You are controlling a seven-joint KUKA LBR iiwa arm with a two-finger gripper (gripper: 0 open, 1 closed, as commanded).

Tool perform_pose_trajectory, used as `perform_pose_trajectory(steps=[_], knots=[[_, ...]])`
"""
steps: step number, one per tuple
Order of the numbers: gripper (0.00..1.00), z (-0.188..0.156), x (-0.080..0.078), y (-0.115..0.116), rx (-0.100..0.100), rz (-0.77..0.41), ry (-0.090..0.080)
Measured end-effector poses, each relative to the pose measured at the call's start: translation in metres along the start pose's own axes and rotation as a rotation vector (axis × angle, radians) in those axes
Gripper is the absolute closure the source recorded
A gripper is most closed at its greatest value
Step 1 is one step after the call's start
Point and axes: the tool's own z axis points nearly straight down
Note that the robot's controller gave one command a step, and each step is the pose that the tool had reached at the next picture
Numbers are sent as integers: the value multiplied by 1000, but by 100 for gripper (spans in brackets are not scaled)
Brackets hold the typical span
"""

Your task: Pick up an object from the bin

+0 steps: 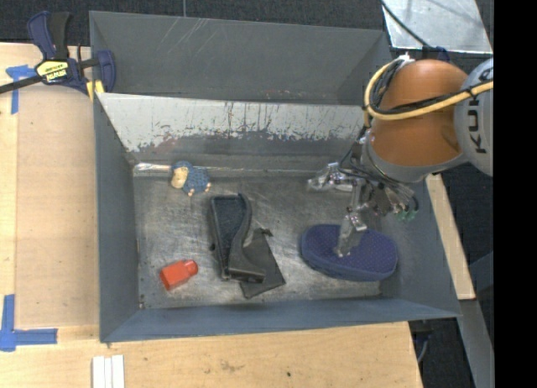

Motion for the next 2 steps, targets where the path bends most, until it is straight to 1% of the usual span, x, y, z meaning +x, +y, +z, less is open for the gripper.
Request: perform_pose_trajectory(steps=[1,2], knots=[[0,71,14,-24,0,-73,-11],[100,65,13,-25,3,-77,-6]])
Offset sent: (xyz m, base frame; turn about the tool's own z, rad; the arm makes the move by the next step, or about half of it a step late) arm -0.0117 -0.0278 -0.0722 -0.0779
